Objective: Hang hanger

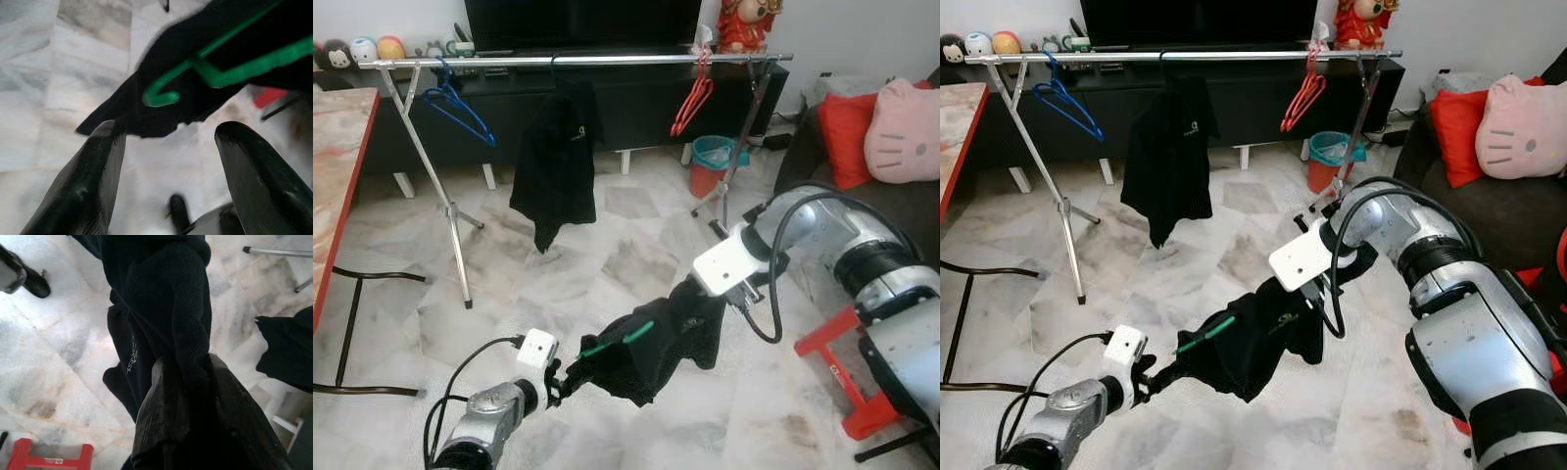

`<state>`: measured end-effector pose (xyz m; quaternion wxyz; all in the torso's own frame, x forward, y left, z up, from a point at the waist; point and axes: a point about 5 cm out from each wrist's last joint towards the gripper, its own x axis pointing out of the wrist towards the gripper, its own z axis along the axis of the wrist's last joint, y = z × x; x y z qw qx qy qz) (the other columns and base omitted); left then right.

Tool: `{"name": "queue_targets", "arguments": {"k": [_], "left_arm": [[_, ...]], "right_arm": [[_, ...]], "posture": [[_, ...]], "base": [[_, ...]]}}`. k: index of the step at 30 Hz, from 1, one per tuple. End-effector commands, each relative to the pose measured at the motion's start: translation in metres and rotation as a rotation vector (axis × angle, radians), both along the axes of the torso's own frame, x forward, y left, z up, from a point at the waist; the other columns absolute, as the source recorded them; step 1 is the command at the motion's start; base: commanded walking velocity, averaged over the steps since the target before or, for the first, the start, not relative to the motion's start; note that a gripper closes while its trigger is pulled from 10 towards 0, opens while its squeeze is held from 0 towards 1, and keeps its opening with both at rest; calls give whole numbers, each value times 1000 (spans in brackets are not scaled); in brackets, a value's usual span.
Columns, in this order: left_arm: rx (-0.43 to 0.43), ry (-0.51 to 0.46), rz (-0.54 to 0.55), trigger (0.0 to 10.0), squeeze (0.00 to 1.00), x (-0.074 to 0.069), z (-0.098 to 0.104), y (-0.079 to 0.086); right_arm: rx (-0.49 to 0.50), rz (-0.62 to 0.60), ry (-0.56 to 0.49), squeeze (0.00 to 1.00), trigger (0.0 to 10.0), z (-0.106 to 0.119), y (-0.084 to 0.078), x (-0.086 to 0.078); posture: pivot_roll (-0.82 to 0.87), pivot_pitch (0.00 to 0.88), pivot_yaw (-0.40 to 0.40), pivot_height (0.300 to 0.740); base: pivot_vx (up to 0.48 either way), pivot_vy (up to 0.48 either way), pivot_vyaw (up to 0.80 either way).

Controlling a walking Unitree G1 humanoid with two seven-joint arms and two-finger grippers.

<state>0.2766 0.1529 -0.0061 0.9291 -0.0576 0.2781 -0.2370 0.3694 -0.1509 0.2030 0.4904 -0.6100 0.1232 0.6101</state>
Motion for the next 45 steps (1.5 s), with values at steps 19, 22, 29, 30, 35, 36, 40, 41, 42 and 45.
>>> {"name": "queue_targets", "arguments": {"k": [19, 22, 29, 30, 35, 36, 40, 41, 42, 45], "left_arm": [[-87, -75, 182, 10000, 0, 11, 3, -4], [-81, -64, 200, 10000, 0, 8, 0, -1], [-57, -43, 243, 10000, 0, 1, -7, 10], [-56, -41, 245, 10000, 0, 1, -7, 10], [-194, -15, 258, 10000, 0, 1, -6, 4], [-209, -13, 259, 10000, 0, 1, -6, 3], [-316, 11, 249, 10000, 0, 1, -6, -1], [-324, 14, 246, 10000, 0, 0, -6, -2], [-341, 20, 244, 10000, 0, 0, -6, -3], [-344, 35, 240, 10000, 0, -3, -8, -3]], "right_arm": [[174, -37, -19, 0, 10000, 42, 0, 6], [174, -41, -19, 0, 10000, 44, -2, 6], [167, -48, -14, 0, 10000, 46, -6, 5], [167, -49, -14, 0, 10000, 46, -6, 5], [169, -48, -7, 0, 10000, 47, -5, 5], [169, -48, -7, 0, 10000, 47, -5, 5], [171, -49, -4, 0, 10000, 48, -5, 5], [171, -49, -3, 0, 10000, 48, -5, 5], [170, -49, -2, 0, 10000, 48, -6, 5], [170, -48, 2, 0, 10000, 48, -6, 5]], "posture": [[-33, 0, -105, 740], [-39, 0, -107, 740], [-45, 0, -107, 740], [-44, 0, -108, 740], [-48, 0, -110, 740], [-48, 0, -110, 740], [-54, 0, -113, 740], [-54, 0, -113, 740], [-55, 0, -114, 740], [-58, 0, -116, 740]], "base": [[0, 0, 0], [0, 0, 0], [0, 0, 0], [0, 0, 0], [0, 0, 0], [0, 0, 0], [0, 0, 0], [0, 0, 0], [0, 0, 0], [0, 0, 0]]}}
